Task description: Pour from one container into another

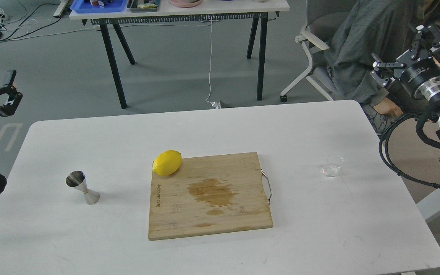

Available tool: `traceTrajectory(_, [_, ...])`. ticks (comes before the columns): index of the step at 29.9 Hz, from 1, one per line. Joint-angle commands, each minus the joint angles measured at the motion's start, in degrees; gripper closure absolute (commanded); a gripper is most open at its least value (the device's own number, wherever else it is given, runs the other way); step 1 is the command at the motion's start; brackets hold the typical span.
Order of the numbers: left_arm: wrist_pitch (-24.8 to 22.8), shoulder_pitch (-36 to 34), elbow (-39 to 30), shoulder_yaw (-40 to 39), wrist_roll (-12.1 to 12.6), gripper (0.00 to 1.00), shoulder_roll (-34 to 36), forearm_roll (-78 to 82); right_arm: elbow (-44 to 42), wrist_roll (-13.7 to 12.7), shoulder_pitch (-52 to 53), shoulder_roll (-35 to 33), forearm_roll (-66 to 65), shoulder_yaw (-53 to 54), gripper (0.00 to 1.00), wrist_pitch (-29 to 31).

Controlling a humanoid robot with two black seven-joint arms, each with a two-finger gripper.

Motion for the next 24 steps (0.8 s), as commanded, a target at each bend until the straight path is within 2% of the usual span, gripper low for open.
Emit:
traceTrajectory(1, [0.0,-0.4,0.0,0.2,0.0,0.01,-0.2,0.0,-0.5,0.1,0.1,0.8,0.0,0.0,0.01,0.0])
traceTrajectory(12, [0.0,-1.5,2.2,0.8,0.0,0.01,0.2,2.6,-0.2,0.3,0.2,0.9,0.1,0.4,0.01,0.0])
traceTrajectory(18, [0.0,-7.3,1.8,0.6,0.0,0.01,3.0,24.2,0.2,0.4,-0.2,0.6,0.4,1.8,0.01,0.0])
traceTrajectory(21, [0.0,-9.3,-3.1,0.6,0.0,0.01,4.8,38.7,0.6,0.4,-0.6,0.6,0.4,2.9,0.01,0.0])
traceTrajectory(24, [0.0,-8.8,-13.4,0.9,0.0,0.01,7.4,56.2,0.7,0.5,-0.7,0.6,0.4,3.0,0.01,0.0])
